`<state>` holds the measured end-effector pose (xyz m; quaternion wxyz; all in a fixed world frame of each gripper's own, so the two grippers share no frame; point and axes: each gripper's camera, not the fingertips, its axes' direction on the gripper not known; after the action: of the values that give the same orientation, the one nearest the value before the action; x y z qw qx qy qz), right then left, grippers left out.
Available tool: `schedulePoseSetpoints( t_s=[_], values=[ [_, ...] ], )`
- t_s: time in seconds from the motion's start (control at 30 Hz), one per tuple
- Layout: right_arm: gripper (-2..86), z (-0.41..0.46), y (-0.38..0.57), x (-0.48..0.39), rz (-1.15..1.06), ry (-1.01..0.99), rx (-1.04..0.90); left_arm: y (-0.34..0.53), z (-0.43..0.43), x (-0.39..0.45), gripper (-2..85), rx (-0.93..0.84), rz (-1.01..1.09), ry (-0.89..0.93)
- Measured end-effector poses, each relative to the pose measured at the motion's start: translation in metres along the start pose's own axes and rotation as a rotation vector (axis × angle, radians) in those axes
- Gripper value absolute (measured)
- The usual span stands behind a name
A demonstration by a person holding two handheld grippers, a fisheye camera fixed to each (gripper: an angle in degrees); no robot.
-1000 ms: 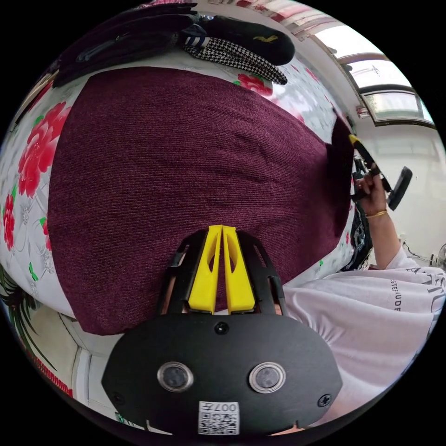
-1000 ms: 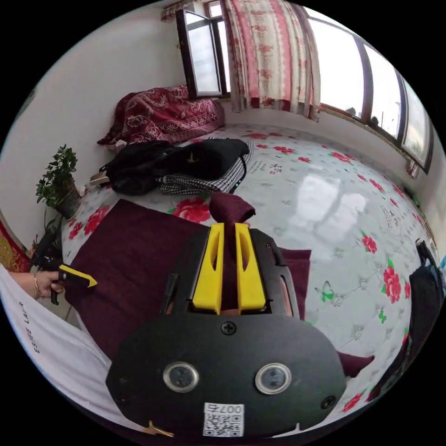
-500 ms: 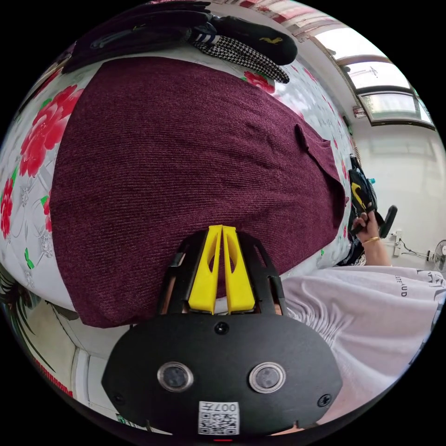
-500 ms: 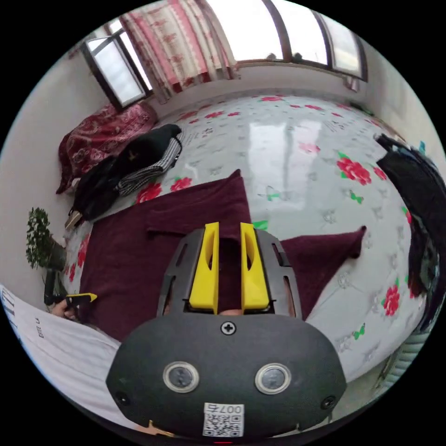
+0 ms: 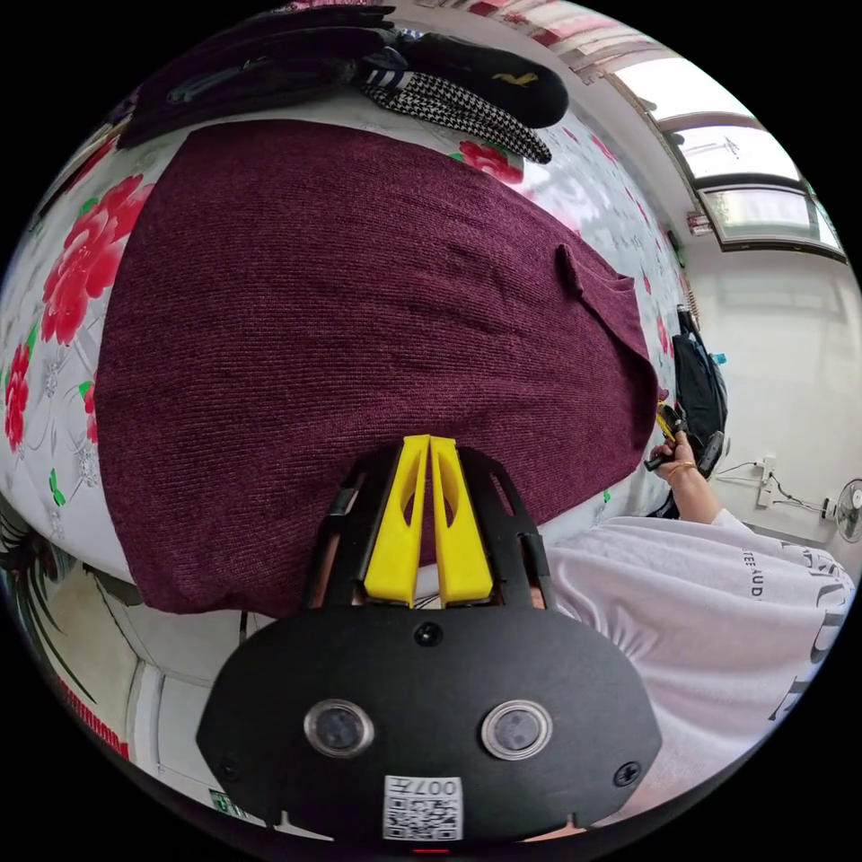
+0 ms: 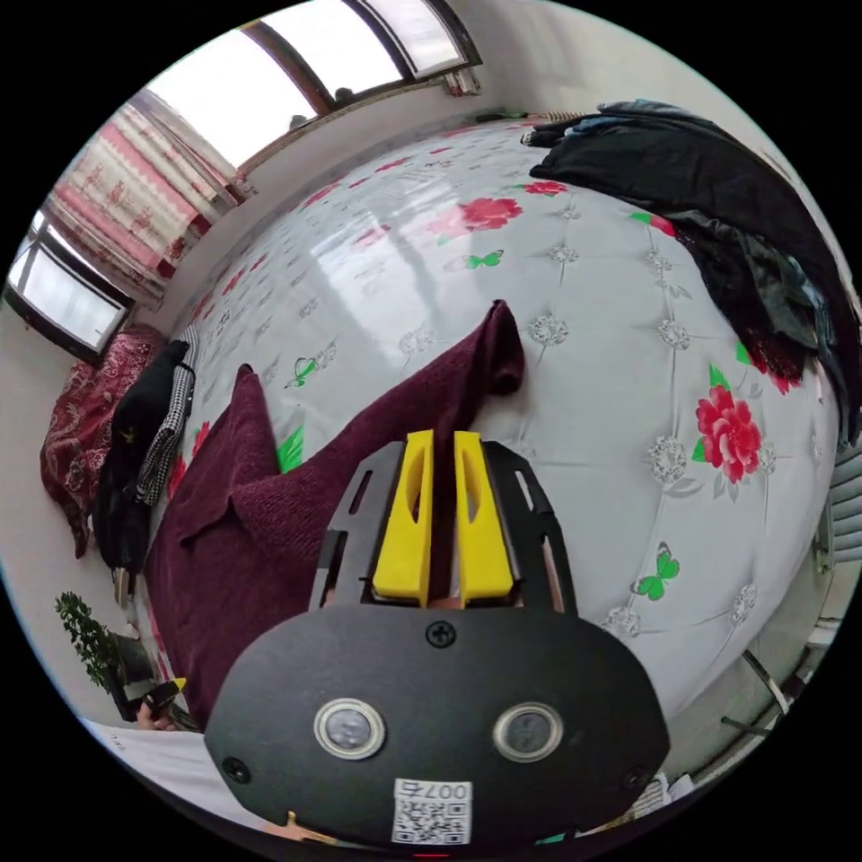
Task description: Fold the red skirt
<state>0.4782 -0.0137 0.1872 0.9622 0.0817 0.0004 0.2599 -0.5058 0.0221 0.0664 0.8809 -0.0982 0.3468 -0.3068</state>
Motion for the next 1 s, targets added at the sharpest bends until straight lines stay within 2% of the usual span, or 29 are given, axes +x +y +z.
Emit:
schedulePoseSetpoints(
  t_s=[0.07,0.17,0.23,0.3,0.33,0.4,0.53,0.6,0.7,0.87,0.93,1.0],
  values=[
    [1.7,-0.019,0.001,-0.015,-0.055,-0.104,0.059,0.001,-0.001,0.0,-1.0,0.008,-0.002,0.009],
    [0.6,-0.055,0.019,-0.09,-0.419,-0.156,0.075,0.001,0.002,-0.001,-1.0,0.007,-0.001,0.031],
    [0.5,-0.073,0.065,-0.166,-0.8,-0.139,0.035,0.0,0.004,-0.001,-1.0,0.006,0.007,0.045],
    [0.5,-0.074,0.11,-0.21,-1.033,-0.126,-0.015,-0.002,0.007,-0.002,-1.0,0.006,0.021,0.065],
    [0.7,-0.064,0.139,-0.232,-1.146,-0.109,-0.065,-0.003,0.008,-0.002,-1.0,0.005,0.025,0.071],
    [1.0,-0.035,0.176,-0.254,-1.232,-0.049,-0.165,-0.006,0.012,-0.002,-1.0,-0.001,0.041,0.086],
    [2.4,0.019,0.227,-0.28,-1.262,-0.045,-0.413,-0.009,0.012,-0.002,-1.0,0.001,0.073,0.099],
    [3.0,0.025,0.236,-0.289,-1.256,-0.066,-0.45,-0.008,0.01,-0.005,-1.0,0.004,0.093,0.086],
    [3.7,0.02,0.232,-0.299,-1.192,-0.124,-0.417,-0.006,0.011,-0.015,-1.0,0.006,0.09,0.08],
    [4.2,0.033,0.228,-0.314,-1.181,-0.069,-0.402,-0.004,0.01,-0.036,-0.9,0.05,0.041,0.098],
    [4.3,0.052,0.233,-0.323,-1.166,-0.037,-0.493,0.0,0.005,-0.046,-0.9,0.099,0.006,0.094],
    [4.3,0.052,0.238,-0.333,-1.156,-0.038,-0.48,0.016,-0.01,-0.067,-0.8,0.217,-0.091,0.071]
  ],
)
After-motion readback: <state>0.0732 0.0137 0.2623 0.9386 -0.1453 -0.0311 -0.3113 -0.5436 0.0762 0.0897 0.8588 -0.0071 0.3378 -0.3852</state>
